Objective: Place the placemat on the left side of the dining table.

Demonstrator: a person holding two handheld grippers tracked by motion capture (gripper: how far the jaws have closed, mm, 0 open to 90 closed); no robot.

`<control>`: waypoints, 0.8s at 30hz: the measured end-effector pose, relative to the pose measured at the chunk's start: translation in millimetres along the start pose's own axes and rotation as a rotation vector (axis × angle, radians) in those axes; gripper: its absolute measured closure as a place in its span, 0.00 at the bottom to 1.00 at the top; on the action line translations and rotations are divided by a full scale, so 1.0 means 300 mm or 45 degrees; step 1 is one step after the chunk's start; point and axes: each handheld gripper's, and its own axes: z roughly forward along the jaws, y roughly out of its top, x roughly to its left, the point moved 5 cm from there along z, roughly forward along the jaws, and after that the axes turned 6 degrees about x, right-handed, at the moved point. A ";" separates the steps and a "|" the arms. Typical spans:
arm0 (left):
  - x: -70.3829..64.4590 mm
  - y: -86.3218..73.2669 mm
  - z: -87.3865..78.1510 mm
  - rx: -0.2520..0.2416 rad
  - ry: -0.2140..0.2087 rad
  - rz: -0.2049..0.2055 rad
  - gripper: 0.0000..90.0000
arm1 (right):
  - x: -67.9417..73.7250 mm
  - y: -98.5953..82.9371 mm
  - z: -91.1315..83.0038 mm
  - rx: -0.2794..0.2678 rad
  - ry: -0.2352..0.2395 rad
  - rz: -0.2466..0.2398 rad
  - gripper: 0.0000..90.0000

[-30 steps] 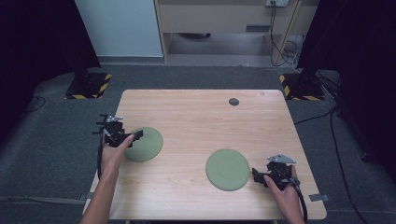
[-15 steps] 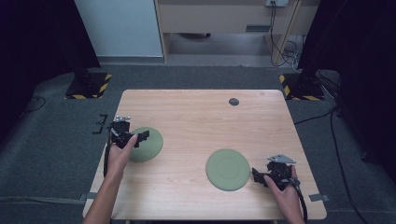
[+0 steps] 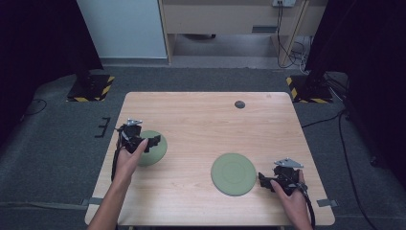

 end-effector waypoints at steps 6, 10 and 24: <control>-0.035 -0.002 0.004 0.002 -0.017 0.019 0.05 | 0.000 0.000 0.000 0.000 0.000 0.000 0.01; -0.057 -0.010 0.009 0.013 -0.024 0.047 0.05 | 0.000 0.000 0.000 0.000 0.000 0.001 0.01; -0.130 -0.026 0.015 0.016 -0.066 0.107 0.05 | 0.000 0.000 0.000 0.000 0.000 -0.001 0.01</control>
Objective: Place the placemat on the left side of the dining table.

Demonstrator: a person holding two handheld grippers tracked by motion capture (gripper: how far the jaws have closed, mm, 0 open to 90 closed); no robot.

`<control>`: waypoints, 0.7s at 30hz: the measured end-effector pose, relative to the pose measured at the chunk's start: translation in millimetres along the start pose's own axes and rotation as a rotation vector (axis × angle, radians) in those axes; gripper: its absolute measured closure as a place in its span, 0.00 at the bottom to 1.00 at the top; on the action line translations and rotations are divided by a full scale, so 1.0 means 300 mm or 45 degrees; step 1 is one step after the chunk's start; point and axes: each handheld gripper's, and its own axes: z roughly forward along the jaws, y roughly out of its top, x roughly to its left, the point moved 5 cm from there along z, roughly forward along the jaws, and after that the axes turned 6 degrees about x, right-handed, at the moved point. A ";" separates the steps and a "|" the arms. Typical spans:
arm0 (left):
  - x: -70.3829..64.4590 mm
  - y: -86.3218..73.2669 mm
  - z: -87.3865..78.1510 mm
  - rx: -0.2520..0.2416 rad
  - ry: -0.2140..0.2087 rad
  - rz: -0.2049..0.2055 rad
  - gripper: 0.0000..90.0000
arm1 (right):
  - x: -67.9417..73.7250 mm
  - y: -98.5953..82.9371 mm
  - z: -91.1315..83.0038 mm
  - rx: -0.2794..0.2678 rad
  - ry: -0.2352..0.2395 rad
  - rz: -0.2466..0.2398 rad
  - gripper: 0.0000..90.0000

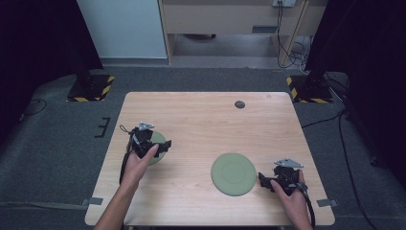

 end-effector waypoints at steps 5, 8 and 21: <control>-0.025 -0.010 0.009 0.013 -0.012 0.024 0.05 | 0.000 0.000 0.000 0.000 0.000 0.001 0.01; -0.041 -0.016 0.014 0.016 -0.022 0.035 0.05 | 0.000 0.000 0.000 0.000 0.000 0.001 0.01; -0.115 -0.038 0.029 0.031 -0.061 0.093 0.05 | 0.000 0.000 0.000 0.000 0.000 0.000 0.01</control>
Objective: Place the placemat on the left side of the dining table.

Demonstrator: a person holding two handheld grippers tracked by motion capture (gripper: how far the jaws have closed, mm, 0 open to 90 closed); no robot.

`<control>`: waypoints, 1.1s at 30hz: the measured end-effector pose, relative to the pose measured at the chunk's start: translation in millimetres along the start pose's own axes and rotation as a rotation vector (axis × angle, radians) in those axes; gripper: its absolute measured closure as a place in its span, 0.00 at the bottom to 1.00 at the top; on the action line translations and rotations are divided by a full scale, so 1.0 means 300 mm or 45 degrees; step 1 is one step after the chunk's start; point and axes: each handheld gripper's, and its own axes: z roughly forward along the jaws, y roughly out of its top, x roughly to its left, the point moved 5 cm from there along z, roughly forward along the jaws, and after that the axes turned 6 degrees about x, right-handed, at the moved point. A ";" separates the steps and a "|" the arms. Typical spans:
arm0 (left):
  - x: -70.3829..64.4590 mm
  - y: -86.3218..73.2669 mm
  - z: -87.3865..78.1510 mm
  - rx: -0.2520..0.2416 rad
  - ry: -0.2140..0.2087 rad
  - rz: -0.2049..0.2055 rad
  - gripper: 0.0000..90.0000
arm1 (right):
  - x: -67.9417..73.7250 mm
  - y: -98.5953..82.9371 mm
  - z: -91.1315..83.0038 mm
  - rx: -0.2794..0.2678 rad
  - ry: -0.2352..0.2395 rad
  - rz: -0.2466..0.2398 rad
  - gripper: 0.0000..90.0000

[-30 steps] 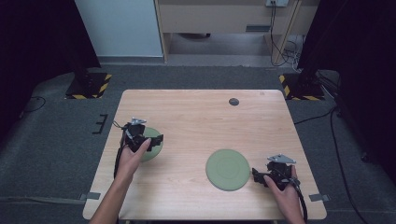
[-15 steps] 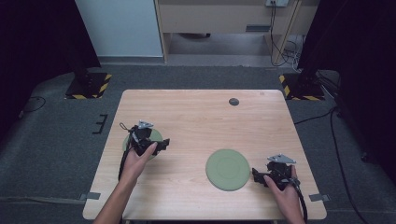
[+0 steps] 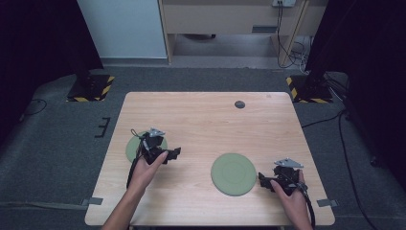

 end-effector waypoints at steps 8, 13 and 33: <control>-0.049 -0.025 0.012 0.010 -0.024 0.038 0.05 | 0.000 0.000 0.000 0.000 0.000 -0.001 0.01; -0.071 -0.041 0.017 0.023 -0.031 0.063 0.05 | 0.000 0.000 0.000 0.000 0.000 0.000 0.01; -0.165 -0.109 0.041 0.071 -0.079 0.152 0.05 | 0.000 0.000 0.000 0.000 0.000 0.001 0.01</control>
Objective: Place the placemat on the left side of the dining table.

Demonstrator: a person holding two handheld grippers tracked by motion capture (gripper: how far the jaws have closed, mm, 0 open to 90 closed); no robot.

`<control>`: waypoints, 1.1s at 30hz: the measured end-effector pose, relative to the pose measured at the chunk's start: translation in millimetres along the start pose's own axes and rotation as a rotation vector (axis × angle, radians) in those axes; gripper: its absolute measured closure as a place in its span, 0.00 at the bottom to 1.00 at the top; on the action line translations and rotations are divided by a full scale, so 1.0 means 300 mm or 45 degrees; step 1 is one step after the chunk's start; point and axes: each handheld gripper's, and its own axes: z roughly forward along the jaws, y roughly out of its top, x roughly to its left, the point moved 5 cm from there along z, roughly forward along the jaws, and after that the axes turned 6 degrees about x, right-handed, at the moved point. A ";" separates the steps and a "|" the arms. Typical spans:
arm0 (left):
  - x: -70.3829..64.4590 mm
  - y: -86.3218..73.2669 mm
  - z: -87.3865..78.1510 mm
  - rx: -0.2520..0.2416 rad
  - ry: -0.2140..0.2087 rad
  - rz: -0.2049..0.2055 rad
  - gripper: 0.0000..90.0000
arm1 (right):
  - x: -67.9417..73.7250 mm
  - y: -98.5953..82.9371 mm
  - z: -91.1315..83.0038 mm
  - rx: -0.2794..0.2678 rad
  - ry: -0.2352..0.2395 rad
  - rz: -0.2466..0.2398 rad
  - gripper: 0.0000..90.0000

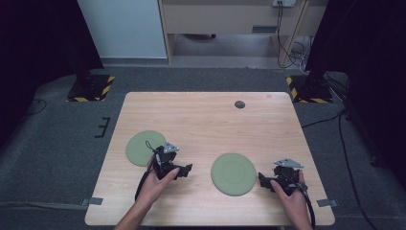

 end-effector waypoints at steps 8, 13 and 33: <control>-0.043 -0.004 0.029 0.007 -0.020 0.029 0.05 | 0.000 0.000 0.000 0.000 0.000 -0.001 0.01; -0.071 -0.010 0.059 0.027 -0.027 0.055 0.05 | 0.000 0.000 0.000 0.000 0.000 0.000 0.01; -0.135 -0.041 0.128 0.002 0.026 0.188 0.01 | 0.000 0.000 0.000 -0.001 0.001 -0.002 0.01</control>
